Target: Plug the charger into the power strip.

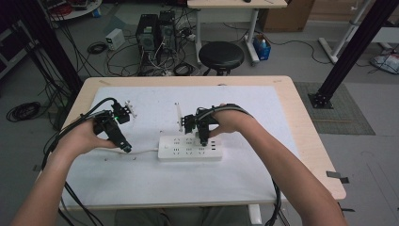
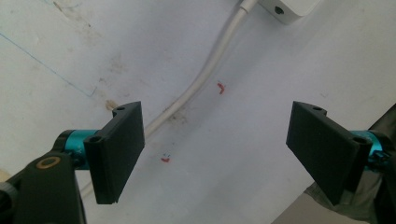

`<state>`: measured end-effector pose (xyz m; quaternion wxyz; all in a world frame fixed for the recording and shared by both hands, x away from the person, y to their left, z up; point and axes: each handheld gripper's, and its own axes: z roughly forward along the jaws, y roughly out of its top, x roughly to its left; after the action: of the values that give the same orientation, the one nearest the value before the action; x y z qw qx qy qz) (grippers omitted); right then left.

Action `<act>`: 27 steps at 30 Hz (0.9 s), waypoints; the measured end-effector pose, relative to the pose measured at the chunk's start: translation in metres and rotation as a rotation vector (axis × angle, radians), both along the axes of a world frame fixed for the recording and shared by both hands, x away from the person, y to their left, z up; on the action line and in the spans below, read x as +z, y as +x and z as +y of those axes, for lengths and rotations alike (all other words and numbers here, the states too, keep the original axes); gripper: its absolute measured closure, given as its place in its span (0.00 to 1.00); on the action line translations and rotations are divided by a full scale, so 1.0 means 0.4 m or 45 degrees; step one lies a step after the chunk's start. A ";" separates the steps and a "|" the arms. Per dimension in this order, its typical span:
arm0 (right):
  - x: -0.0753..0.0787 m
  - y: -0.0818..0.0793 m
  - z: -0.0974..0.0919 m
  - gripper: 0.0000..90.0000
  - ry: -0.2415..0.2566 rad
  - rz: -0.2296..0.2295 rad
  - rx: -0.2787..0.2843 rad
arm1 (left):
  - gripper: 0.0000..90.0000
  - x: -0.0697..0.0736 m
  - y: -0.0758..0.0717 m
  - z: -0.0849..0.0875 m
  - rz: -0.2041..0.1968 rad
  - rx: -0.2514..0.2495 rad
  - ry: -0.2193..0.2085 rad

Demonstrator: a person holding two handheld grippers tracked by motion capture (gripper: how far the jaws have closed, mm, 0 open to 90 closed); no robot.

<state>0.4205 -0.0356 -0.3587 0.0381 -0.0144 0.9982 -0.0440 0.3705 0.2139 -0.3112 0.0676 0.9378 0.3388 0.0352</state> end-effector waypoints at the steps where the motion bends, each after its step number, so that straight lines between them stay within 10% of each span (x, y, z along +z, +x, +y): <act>1: -0.001 -0.001 0.004 0.70 -0.007 -0.012 0.014 | 0.21 -0.001 0.004 -0.005 0.000 -0.004 -0.001; 16: -0.036 -0.003 -0.027 0.58 0.146 -0.013 0.043 | 0.21 -0.004 0.006 -0.008 -0.015 -0.014 -0.024; 21: 0.040 0.020 -0.095 0.34 0.378 0.075 -0.204 | 0.20 0.001 0.011 0.000 -0.017 -0.002 -0.021; 27: 0.146 0.035 -0.246 0.24 0.411 0.024 -0.592 | 0.19 0.035 0.017 0.009 -0.057 0.015 -0.039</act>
<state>0.4345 -0.1340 -0.3004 0.0194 0.2208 0.9691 0.1081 0.3773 0.2177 -0.2974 0.0893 0.9335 0.3434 0.0514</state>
